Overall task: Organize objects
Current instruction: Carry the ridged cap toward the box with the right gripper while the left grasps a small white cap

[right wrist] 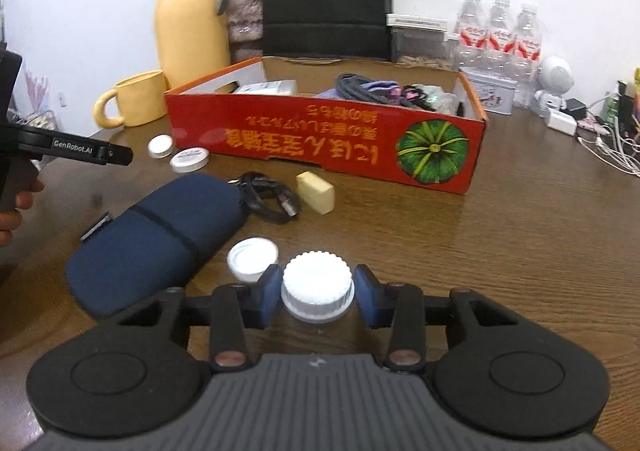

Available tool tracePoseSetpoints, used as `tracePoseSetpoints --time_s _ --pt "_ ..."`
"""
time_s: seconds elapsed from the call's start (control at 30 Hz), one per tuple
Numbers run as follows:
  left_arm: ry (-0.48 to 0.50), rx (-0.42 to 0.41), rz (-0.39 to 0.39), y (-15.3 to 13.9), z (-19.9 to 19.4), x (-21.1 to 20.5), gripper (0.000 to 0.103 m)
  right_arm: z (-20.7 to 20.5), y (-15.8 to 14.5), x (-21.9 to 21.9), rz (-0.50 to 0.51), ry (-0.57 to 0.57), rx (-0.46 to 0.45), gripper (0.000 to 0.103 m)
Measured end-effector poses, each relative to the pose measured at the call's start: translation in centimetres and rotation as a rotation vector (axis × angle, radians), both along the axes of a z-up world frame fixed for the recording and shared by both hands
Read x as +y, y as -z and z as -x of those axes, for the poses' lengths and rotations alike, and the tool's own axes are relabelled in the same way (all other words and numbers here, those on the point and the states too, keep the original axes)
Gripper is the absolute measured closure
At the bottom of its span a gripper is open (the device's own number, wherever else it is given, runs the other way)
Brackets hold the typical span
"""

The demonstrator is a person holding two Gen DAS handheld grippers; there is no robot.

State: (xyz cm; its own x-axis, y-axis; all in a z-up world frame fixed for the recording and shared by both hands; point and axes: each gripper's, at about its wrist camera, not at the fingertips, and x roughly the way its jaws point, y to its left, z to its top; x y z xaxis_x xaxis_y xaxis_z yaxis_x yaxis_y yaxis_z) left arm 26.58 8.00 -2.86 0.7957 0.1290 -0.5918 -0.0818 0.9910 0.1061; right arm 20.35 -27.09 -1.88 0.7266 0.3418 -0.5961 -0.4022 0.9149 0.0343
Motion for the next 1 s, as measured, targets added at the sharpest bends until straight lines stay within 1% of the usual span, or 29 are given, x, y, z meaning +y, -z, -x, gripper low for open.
tracePoseSetpoints --time_s 0.13,0.3,0.47,0.57,0.63,0.67,0.7,0.73,0.77,0.8,0.87,1.0 --pt "-0.028 -0.023 -0.019 0.3 -1.2 -0.3 0.000 -0.8 -0.1 -0.7 -0.001 0.070 -0.020 0.062" --pt "-0.017 -0.039 -0.042 0.6 -2.1 -0.9 0.001 -2.2 -0.2 -1.6 -0.005 0.136 -0.043 0.062" --pt "-0.014 -0.033 -0.066 0.9 -3.1 -1.8 0.010 -2.6 -0.2 -1.7 0.000 0.150 -0.053 0.062" --pt "-0.004 -0.031 -0.055 1.0 -3.6 -2.1 0.016 -2.7 -0.2 -1.6 0.007 0.147 -0.056 0.062" --pt "0.007 -0.031 -0.061 1.0 -3.8 -2.5 0.028 -2.6 -0.2 -1.5 0.010 0.144 -0.057 0.062" --pt "0.014 -0.029 -0.065 1.1 -3.9 -2.7 0.032 -2.6 -0.2 -1.5 0.010 0.144 -0.058 0.062" --pt "0.022 -0.024 -0.068 1.2 -4.0 -2.9 0.043 -2.7 -0.2 -1.5 0.010 0.143 -0.057 0.062" --pt "0.033 -0.013 -0.068 1.4 -4.1 -3.0 0.062 -2.7 -0.2 -1.5 0.010 0.143 -0.055 0.062" --pt "0.048 0.005 -0.064 1.5 -4.2 -3.1 0.075 -2.7 -0.2 -1.4 0.010 0.143 -0.054 0.062" --pt "0.059 0.013 -0.054 1.6 -4.1 -3.2 0.075 -2.6 -0.2 -1.4 0.011 0.143 -0.054 0.062" --pt "0.073 -0.001 -0.034 1.4 -3.6 -3.0 0.076 -2.6 -0.2 -1.4 0.010 0.144 -0.057 0.062" --pt "0.064 -0.032 0.000 0.8 -2.4 -2.5 0.076 -2.5 -0.3 -1.5 0.005 0.148 -0.067 0.062"
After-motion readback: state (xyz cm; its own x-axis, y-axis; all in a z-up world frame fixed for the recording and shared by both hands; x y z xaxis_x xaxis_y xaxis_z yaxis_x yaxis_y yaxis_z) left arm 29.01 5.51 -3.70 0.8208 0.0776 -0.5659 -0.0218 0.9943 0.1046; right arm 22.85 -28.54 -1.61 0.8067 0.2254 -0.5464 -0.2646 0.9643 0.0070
